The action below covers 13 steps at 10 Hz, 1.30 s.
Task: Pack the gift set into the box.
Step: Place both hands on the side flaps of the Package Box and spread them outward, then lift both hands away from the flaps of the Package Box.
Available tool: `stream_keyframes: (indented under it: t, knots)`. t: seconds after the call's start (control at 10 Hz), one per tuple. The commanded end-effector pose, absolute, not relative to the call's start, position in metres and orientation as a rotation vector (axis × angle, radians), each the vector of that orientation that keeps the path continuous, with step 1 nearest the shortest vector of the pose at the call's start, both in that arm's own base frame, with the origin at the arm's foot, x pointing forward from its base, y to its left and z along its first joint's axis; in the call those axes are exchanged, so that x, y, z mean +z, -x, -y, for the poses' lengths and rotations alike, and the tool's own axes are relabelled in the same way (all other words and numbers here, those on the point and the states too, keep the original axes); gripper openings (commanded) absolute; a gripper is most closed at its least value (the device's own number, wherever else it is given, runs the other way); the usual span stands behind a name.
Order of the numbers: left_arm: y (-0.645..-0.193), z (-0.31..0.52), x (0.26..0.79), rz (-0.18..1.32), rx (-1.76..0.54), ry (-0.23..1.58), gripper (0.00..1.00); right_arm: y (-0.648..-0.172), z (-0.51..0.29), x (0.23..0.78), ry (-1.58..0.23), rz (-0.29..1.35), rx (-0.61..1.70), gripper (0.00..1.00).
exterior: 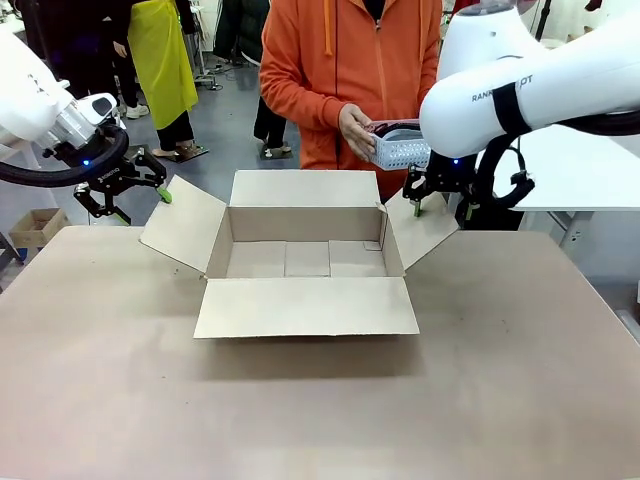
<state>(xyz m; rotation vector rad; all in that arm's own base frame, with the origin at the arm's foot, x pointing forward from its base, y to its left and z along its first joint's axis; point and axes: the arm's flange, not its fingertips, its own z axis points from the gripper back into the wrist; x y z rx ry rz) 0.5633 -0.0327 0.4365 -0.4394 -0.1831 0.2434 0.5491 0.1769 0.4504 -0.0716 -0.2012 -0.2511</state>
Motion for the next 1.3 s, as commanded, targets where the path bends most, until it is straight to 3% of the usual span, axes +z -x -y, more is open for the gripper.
stream_keyframes:
  t: [0.0,1.2]
  knots:
    - [-0.5614,0.0329,0.4382,0.189,0.257,0.421,1.0,-0.5544,-0.1819,0.4503,0.094,0.206,-0.274,1.0]
    - [-0.5614,0.0329,0.4382,0.189,0.257,0.421,1.0,-0.5544,-0.1819,0.4503,0.094,0.206,-0.274,1.0]
